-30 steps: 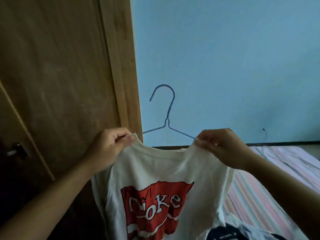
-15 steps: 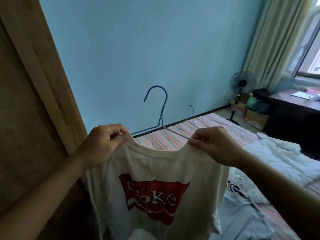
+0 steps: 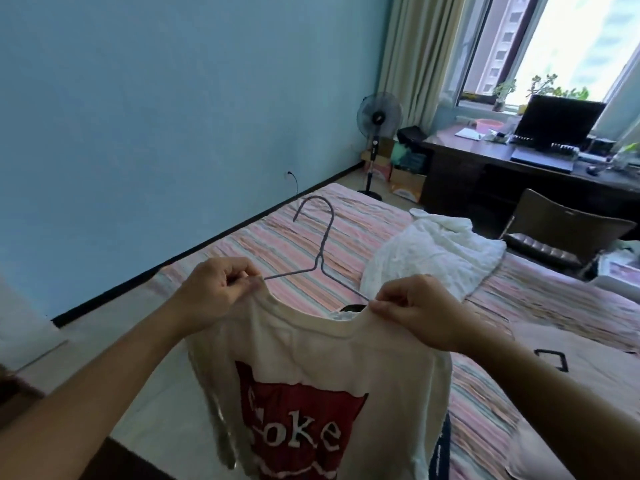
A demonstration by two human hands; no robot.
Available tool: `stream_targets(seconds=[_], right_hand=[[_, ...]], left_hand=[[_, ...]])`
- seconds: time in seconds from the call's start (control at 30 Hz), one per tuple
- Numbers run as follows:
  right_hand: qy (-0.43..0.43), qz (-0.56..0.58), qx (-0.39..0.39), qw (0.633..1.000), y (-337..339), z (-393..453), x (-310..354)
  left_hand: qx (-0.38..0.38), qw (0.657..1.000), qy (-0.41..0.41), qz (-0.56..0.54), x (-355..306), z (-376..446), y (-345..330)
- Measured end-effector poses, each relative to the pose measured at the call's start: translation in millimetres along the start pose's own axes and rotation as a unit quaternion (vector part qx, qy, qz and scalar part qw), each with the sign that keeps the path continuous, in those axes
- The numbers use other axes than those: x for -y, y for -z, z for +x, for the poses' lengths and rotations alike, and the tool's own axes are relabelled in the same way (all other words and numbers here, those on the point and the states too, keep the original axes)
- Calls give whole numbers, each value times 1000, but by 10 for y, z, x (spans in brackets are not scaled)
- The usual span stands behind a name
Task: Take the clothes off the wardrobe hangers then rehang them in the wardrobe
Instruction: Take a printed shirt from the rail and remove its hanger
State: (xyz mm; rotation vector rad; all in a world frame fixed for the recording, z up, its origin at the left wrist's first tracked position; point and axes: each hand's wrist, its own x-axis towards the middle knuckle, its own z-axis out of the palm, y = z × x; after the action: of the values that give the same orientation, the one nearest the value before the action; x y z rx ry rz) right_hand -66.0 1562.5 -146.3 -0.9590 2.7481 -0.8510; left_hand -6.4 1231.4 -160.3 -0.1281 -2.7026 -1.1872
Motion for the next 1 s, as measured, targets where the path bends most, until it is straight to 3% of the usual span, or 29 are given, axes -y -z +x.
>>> stream_targets(seconds=[0.43, 0.73, 0.87, 1.0], right_hand=[[-190, -25, 67, 979, -542, 408, -1997], [-291, -1, 52, 955, -885, 1061, -3512], [-324, -13, 58, 944, -1146, 1393, -4233], [-365, -5, 76, 928, -1518, 1732, -5021]], left_hand=[[191, 976, 90, 49, 708, 1515, -1898], [212, 965, 98, 119, 1267, 2721, -3262], [171, 950, 75, 249, 1547, 3149, -3910], [202, 937, 126, 257, 1918, 3524, -4625]])
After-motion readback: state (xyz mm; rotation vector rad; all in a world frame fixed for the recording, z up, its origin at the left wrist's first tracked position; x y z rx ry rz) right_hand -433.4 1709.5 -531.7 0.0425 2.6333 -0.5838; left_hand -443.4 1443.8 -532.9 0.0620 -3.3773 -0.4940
